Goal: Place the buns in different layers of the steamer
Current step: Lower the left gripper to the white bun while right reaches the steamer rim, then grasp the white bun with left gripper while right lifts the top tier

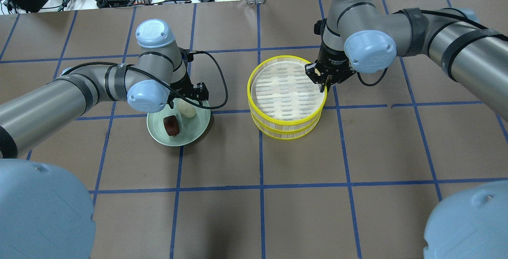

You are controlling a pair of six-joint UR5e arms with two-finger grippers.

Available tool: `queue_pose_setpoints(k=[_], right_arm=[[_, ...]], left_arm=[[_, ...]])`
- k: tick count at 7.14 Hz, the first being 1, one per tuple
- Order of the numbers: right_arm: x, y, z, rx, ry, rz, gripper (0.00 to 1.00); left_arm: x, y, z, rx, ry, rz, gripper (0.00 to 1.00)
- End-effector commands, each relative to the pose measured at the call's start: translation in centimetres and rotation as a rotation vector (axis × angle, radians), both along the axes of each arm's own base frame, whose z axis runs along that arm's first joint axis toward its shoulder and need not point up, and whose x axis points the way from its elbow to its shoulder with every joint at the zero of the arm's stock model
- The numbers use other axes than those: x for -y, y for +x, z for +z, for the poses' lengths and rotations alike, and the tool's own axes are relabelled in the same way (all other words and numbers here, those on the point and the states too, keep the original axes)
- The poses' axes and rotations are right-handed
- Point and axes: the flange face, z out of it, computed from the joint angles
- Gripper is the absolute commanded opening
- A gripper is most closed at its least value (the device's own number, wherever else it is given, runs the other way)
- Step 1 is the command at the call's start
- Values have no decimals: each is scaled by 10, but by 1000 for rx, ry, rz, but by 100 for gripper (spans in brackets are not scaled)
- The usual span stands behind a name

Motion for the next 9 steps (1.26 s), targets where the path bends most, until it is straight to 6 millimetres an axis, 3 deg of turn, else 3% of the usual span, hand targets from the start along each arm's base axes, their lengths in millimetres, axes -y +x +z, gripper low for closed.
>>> queue_pose_setpoints(k=[1, 2, 3, 4, 5, 6, 7, 8, 9], right_arm=[[1, 2, 12, 1, -19, -2, 3], [0, 2, 21, 4, -31, -6, 3], [-1, -1, 36, 38, -55, -17, 4], [4, -15, 45, 35, -70, -23, 5], [12, -41, 47, 32, -78, -9, 5], [17, -75, 46, 15, -72, 38, 5], [20, -122, 43, -12, -45, 84, 5], [22, -165, 42, -5, -41, 116, 5], [24, -208, 36, 1, -38, 171, 5]], left_arm=[[-3, 0, -5, 2, 10, 2, 58], [-4, 0, -4, 0, 8, 0, 48], [-3, 0, 1, 0, 0, -5, 28], [-2, -1, 8, -4, -13, -30, 0], [4, -1, 22, -8, -45, -70, 0], [6, -13, 53, -27, -96, -76, 0], [9, -30, 108, -99, -127, -91, 0], [12, -56, 161, -110, -136, -56, 0], [3, -110, 176, -120, -117, 48, 0]])
